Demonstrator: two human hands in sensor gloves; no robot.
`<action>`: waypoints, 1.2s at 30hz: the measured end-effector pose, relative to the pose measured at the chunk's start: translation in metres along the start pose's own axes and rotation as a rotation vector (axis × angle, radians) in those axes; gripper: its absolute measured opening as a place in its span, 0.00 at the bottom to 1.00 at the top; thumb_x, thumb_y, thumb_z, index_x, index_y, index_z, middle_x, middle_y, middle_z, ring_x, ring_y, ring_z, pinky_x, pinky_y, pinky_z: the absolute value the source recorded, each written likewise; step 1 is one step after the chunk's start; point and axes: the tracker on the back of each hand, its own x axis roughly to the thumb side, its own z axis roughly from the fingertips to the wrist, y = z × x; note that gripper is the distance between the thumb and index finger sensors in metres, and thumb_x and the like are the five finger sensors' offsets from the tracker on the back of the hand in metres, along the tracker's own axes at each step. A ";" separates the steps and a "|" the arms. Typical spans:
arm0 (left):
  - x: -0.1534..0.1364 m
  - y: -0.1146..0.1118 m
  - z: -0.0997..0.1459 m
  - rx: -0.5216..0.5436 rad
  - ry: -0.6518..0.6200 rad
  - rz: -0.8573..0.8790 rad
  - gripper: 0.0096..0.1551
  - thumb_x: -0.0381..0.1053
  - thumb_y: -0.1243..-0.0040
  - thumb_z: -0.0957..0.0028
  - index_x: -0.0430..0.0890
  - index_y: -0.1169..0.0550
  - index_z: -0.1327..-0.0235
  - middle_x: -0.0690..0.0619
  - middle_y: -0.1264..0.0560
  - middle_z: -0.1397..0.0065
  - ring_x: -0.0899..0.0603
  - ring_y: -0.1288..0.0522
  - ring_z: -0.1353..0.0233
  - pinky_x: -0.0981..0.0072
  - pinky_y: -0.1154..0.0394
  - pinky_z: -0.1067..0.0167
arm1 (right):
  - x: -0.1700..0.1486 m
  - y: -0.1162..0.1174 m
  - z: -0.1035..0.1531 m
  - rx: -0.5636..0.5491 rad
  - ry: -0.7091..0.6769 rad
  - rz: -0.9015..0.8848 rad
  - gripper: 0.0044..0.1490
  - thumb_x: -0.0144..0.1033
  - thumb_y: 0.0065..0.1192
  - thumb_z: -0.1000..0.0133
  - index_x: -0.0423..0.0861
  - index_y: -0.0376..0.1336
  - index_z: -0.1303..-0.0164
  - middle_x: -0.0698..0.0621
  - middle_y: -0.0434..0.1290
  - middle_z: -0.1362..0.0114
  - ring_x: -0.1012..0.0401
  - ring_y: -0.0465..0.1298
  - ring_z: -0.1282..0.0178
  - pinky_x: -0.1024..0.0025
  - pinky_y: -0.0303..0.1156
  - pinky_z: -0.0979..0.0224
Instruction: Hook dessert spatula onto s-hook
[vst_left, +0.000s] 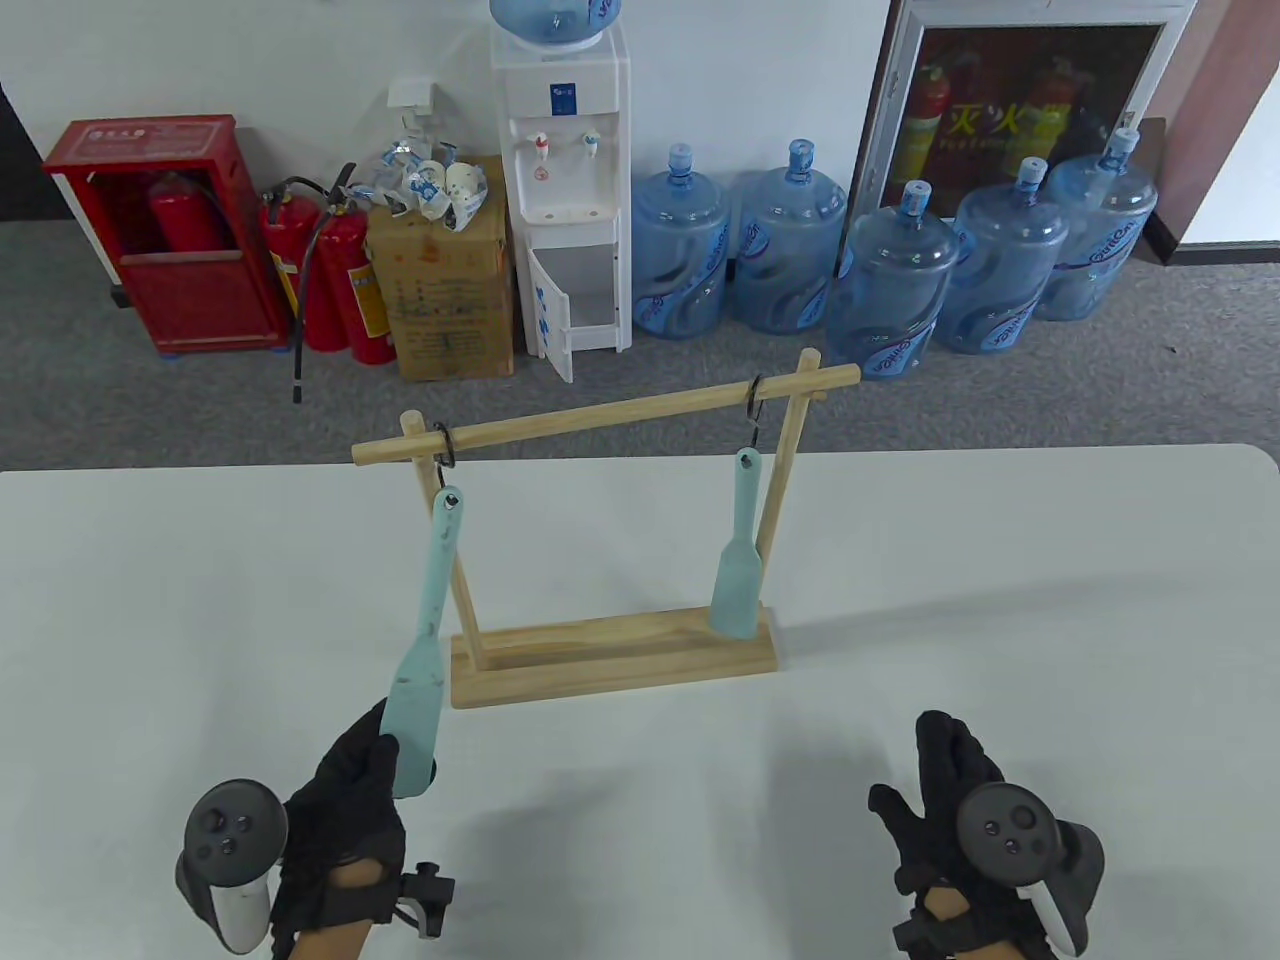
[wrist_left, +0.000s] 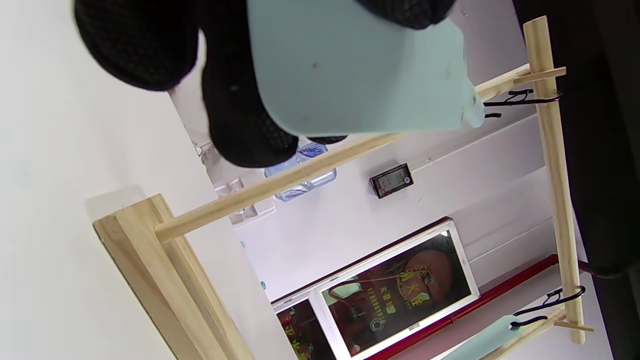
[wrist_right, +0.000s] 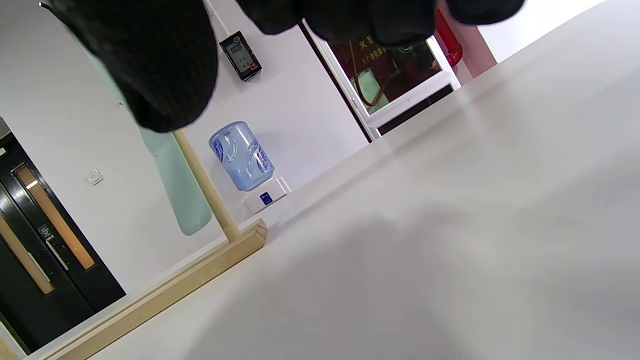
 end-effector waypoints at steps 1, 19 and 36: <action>-0.001 0.000 0.000 -0.004 0.004 0.014 0.30 0.55 0.51 0.50 0.50 0.26 0.34 0.47 0.16 0.43 0.46 0.13 0.53 0.43 0.25 0.44 | 0.000 0.000 0.000 0.002 0.001 -0.001 0.55 0.51 0.68 0.50 0.46 0.44 0.21 0.43 0.46 0.20 0.39 0.54 0.20 0.36 0.51 0.25; -0.020 -0.047 -0.039 -0.183 0.277 -0.099 0.32 0.55 0.48 0.47 0.53 0.28 0.27 0.47 0.21 0.27 0.33 0.20 0.33 0.34 0.34 0.32 | 0.000 0.003 0.001 0.026 -0.009 -0.014 0.55 0.52 0.68 0.50 0.46 0.44 0.21 0.43 0.46 0.20 0.39 0.54 0.20 0.36 0.51 0.25; -0.041 -0.104 -0.060 -0.302 0.370 0.048 0.44 0.64 0.45 0.49 0.51 0.40 0.19 0.43 0.34 0.17 0.28 0.29 0.24 0.30 0.38 0.29 | 0.002 0.006 0.003 0.036 -0.020 -0.021 0.55 0.53 0.67 0.50 0.46 0.44 0.21 0.43 0.46 0.20 0.40 0.54 0.20 0.36 0.51 0.25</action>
